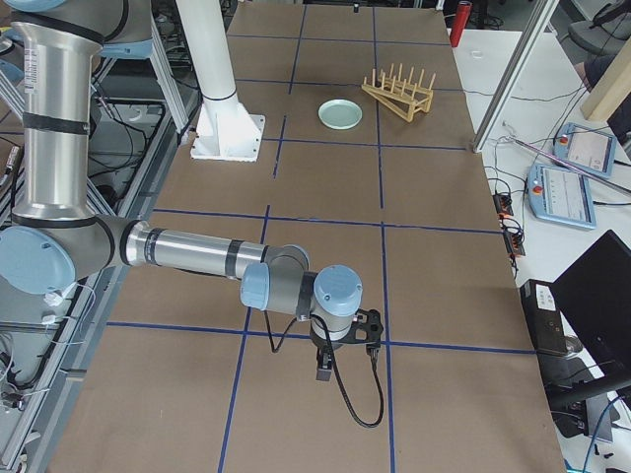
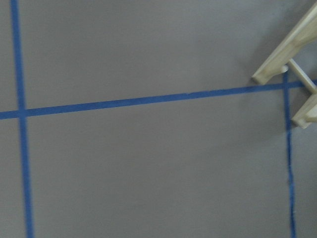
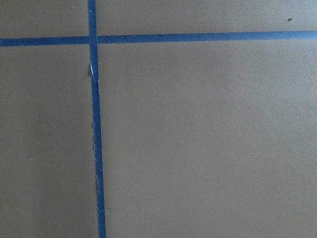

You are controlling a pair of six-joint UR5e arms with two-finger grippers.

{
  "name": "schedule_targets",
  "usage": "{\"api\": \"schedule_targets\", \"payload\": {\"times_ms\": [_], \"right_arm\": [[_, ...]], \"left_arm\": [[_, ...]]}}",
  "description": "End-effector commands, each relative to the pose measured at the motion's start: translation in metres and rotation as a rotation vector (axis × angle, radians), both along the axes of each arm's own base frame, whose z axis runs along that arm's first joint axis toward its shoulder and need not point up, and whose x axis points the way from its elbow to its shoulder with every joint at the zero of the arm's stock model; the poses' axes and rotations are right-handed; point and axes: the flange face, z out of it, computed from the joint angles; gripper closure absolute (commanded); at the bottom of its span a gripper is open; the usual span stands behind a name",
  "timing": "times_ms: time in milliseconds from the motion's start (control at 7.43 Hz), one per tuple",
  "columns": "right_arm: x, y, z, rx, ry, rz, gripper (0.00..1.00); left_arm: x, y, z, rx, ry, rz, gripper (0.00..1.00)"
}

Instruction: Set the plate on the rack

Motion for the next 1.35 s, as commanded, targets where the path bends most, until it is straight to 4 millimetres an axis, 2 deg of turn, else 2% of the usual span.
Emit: {"api": "schedule_targets", "payload": {"times_ms": [0,135,269,404,538,673,808,942,1077,1212], "right_arm": [[0.0,0.0,0.0,0.0,0.0,0.0,0.0],[0.0,0.0,0.001,-0.001,0.0,0.0,0.0],[0.0,0.0,0.0,0.0,0.0,0.0,0.0],[0.0,0.0,0.0,0.0,0.0,0.0,0.0],[0.0,0.0,0.0,0.0,0.0,0.0,0.0],[0.0,0.0,0.001,-0.001,0.0,0.0,0.0],[0.0,0.0,0.0,0.0,0.0,0.0,0.0],[0.0,0.0,0.0,0.0,0.0,0.0,0.0],[0.0,0.0,0.0,0.0,0.0,0.0,0.0],[0.0,0.0,0.0,0.0,0.0,0.0,0.0]], "left_arm": [[0.142,0.002,-0.11,-0.143,0.05,-0.123,0.0],[0.205,0.012,-0.142,-0.198,0.06,-0.107,0.0],[0.264,0.03,-0.18,-0.245,0.051,-0.077,0.01],[0.322,0.037,-0.227,-0.295,0.025,-0.07,0.1],[0.378,0.029,-0.26,-0.315,-0.036,-0.111,0.09],[0.4,0.023,-0.27,-0.319,-0.063,-0.139,0.09],[0.42,0.027,-0.271,-0.32,-0.082,-0.129,0.09],[0.449,0.027,-0.281,-0.278,-0.137,-0.171,0.09],[0.475,0.038,-0.279,-0.245,-0.198,-0.183,0.09],[0.493,0.048,-0.267,-0.238,-0.231,-0.165,0.09]]}}
